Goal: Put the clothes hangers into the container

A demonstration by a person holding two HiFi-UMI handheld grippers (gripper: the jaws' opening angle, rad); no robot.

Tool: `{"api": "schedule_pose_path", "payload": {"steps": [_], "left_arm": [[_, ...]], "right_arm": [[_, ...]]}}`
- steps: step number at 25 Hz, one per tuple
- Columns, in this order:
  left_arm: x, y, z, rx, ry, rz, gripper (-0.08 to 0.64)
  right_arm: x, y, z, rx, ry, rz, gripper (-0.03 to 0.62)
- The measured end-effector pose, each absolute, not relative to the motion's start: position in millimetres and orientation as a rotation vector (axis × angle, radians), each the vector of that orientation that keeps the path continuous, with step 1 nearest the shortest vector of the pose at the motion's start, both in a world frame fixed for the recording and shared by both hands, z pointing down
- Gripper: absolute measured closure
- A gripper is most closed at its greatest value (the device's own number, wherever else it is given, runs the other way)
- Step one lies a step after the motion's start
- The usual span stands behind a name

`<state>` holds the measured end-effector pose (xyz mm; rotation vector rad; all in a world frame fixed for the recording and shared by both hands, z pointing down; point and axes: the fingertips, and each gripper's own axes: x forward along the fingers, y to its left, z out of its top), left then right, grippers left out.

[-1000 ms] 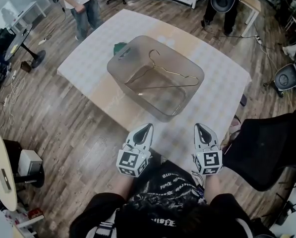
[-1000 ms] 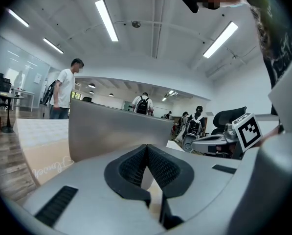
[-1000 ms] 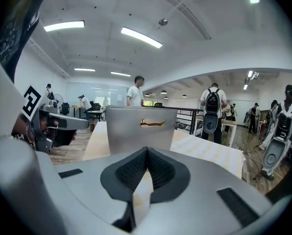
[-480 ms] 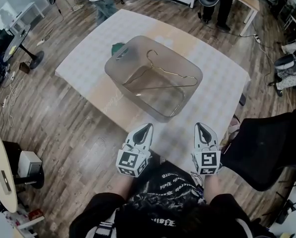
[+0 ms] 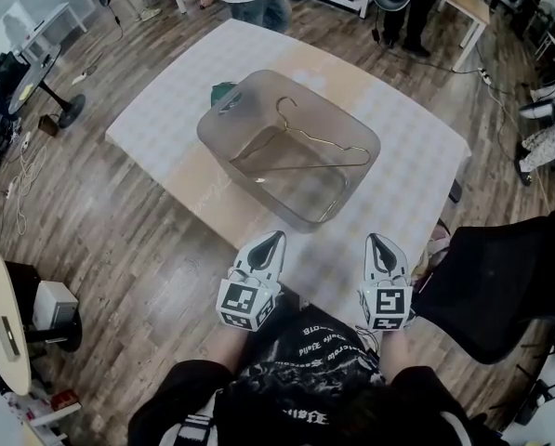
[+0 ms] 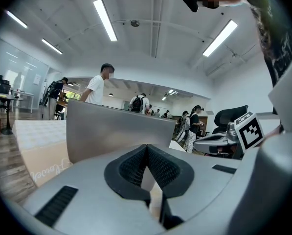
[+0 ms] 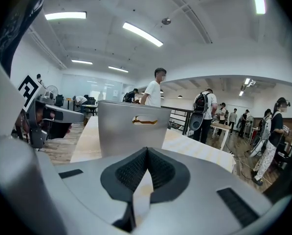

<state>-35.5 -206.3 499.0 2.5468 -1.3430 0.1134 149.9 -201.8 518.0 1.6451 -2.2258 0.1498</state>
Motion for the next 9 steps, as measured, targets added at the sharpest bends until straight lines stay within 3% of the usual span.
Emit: {"api": "schedule_pose_path", "payload": {"steps": [9], "left_arm": [[-40.0,-204.9,502.7,2.528,-1.363,0.119,0.54]], "right_arm": [[146.0,-200.1,520.4,1.616,-2.224,0.133,0.584]]}}
